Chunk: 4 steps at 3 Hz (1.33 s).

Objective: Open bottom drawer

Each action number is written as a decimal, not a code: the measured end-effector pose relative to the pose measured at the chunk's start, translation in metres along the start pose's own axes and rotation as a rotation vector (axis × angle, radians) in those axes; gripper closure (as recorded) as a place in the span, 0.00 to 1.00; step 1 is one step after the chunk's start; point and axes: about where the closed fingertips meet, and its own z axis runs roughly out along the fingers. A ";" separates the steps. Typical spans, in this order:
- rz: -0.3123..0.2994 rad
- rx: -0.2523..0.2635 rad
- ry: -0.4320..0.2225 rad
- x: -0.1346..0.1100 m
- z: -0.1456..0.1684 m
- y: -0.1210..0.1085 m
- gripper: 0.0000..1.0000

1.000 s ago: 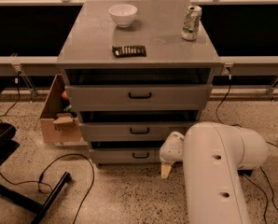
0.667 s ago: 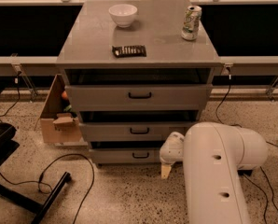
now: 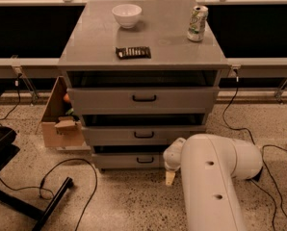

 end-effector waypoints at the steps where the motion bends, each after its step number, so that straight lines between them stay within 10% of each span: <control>1: 0.000 0.010 0.005 0.002 0.016 -0.014 0.00; 3: -0.016 0.033 0.012 0.003 0.028 -0.040 0.00; 4: -0.004 -0.034 -0.019 -0.003 0.045 -0.015 0.18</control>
Offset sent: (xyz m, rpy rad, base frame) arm 0.0747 -0.0173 -0.0006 -0.0589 -0.0935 0.0097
